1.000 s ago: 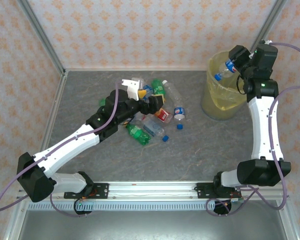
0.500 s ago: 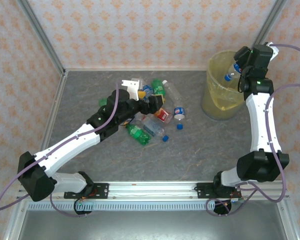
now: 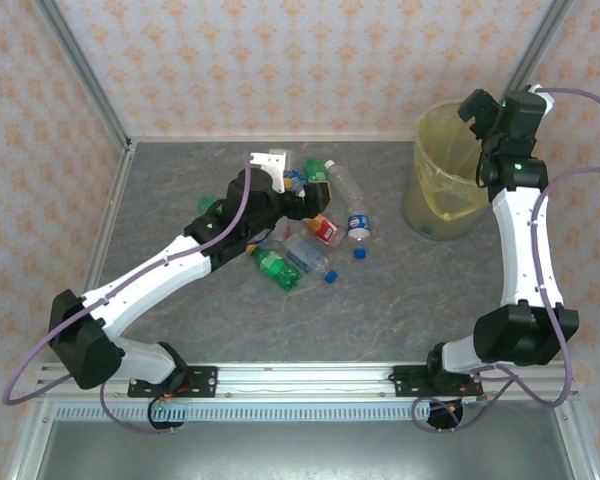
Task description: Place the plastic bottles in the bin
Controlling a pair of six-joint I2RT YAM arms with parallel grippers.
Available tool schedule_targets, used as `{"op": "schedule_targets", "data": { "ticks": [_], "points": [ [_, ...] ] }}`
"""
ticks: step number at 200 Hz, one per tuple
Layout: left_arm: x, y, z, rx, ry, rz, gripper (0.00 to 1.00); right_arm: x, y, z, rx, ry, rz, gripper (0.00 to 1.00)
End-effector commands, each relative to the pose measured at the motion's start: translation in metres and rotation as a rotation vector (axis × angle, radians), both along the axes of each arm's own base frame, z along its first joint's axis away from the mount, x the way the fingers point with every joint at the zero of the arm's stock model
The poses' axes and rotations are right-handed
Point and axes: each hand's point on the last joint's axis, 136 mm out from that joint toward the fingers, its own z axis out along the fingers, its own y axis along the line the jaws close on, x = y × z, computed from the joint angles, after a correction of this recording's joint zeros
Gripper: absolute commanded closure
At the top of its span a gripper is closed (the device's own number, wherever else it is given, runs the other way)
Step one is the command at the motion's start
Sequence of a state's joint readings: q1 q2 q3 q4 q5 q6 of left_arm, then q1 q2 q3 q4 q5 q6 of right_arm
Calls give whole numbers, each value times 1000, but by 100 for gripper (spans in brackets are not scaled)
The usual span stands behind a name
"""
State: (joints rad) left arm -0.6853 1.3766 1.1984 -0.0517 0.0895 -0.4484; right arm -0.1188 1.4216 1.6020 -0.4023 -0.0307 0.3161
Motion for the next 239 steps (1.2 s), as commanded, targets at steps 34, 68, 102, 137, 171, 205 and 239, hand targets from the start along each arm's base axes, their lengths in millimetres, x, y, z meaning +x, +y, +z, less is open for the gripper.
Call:
{"op": "schedule_targets", "data": {
  "ticks": [34, 68, 102, 137, 171, 205, 239],
  "points": [
    [27, 31, -35, 31, 127, 144, 1, -28, 34, 29, 9, -86, 185, 0],
    [36, 66, -66, 38, 224, 248, 1, -38, 60, 35, 27, -117, 306, 0],
    [37, 91, -92, 97, 292, 312, 2, -42, 96, 34, 34, -124, 426, 0],
    [36, 115, -115, 160, 353, 382, 3, -46, 127, 31, 18, -111, 515, 0],
    [38, 154, -130, 182, 394, 477, 7, -46, 151, 23, 5, -87, 583, 0],
    [36, 194, -151, 213, 451, 560, 11, -47, 167, 20, -9, -71, 623, 0],
    [29, 227, -174, 216, 514, 618, 17, -49, 168, 21, -24, -67, 629, 0]
  ]
}}
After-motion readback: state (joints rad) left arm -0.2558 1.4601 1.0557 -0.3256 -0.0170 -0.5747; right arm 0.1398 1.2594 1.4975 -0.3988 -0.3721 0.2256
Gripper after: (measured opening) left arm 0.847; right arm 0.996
